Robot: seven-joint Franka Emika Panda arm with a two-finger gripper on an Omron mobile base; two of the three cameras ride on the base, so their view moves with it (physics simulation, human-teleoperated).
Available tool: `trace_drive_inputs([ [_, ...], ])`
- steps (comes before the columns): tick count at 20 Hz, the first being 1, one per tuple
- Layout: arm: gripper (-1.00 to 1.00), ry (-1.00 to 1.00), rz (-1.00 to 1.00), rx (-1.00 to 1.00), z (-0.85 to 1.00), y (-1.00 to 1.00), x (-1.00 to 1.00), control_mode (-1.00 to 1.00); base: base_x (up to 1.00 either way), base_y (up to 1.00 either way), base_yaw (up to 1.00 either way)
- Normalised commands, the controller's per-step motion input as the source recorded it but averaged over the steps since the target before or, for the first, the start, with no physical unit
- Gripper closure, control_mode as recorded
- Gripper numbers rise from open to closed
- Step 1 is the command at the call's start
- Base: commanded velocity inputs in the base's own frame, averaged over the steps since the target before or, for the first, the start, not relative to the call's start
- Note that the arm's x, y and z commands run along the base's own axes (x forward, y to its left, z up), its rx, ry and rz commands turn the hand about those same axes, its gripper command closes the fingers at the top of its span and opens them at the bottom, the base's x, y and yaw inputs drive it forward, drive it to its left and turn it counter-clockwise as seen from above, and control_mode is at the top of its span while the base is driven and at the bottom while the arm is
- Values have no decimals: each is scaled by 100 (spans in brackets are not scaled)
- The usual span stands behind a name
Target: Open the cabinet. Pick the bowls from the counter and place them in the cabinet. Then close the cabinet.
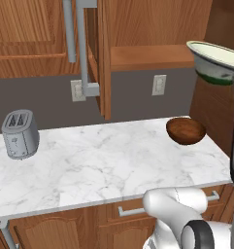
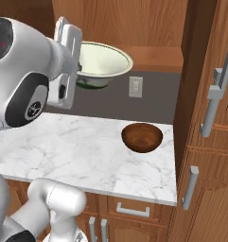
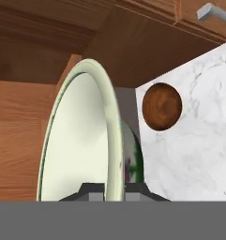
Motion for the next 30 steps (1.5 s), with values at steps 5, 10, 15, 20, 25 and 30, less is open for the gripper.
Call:
trace_drive_inputs([
  [5,100,-18,9,3,0,0,1,-100,0,0,0],
  [10,100,21,2,0,0,2,39,-100,0,0,0],
  [15,100,-14,9,-11,3,10,22,-100,0,0,0],
  [20,100,-50,25,-9,0,3,1,-100,0,0,0],
  [25,100,-38,27,-4,-2,4,19,-100,0,0,0],
  [30,100,-11,22,-7,0,22,53,-100,0,0,0],
])
